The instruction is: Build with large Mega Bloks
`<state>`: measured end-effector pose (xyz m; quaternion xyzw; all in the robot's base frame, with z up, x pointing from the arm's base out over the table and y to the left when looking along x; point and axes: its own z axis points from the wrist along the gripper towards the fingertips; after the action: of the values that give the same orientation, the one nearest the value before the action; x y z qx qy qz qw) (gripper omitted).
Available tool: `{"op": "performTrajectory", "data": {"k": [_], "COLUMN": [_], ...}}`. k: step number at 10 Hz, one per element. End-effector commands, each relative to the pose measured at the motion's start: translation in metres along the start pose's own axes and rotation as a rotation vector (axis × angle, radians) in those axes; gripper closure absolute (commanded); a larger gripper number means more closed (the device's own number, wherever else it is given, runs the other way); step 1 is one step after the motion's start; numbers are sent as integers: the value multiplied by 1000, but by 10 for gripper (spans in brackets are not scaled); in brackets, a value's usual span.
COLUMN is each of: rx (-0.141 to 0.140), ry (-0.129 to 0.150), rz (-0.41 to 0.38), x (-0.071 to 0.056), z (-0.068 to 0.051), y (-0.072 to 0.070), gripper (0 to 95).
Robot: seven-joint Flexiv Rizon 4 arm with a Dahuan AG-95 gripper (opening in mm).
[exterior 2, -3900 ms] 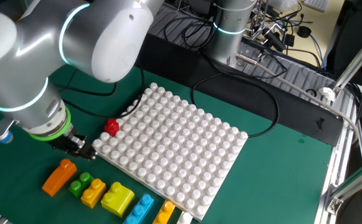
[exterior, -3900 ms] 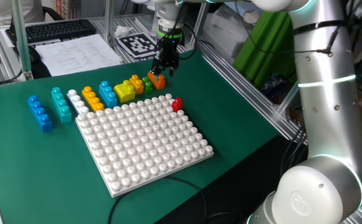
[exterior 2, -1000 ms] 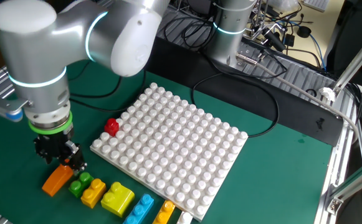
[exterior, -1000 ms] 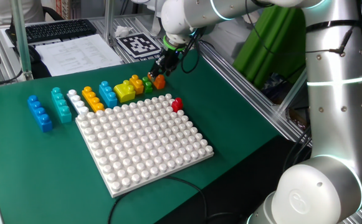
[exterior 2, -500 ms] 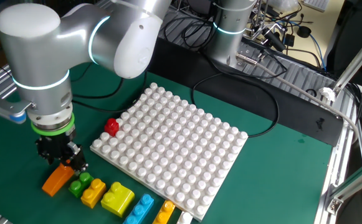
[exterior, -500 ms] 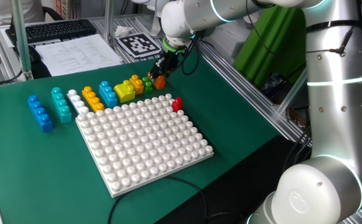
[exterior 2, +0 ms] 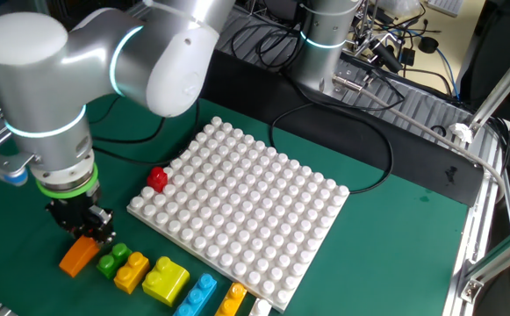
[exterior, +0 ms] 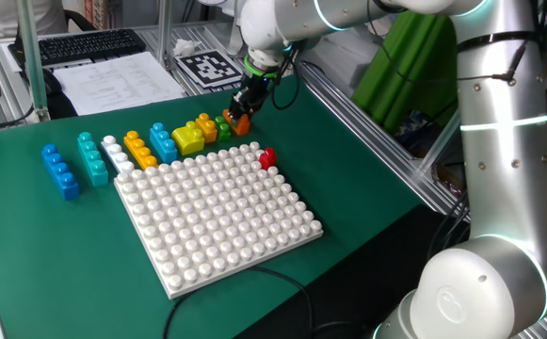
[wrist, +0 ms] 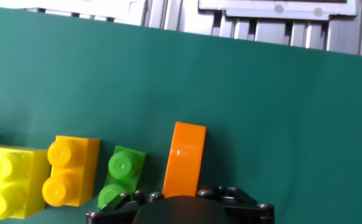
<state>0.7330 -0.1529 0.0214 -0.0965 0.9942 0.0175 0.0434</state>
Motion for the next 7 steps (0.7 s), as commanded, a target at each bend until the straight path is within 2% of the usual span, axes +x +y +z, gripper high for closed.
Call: {"op": "performTrajectory", "data": {"k": [1,4,5,7], "rx": [3,-8,-26,-45], "ry": [2,54,95,145], "rz": [1,16,36,43], "x": [1,1,1,2], "z": [-1,-3,-8,-22], "y": [0,0,-1,-4], "gripper": [950,950,950,950]}}
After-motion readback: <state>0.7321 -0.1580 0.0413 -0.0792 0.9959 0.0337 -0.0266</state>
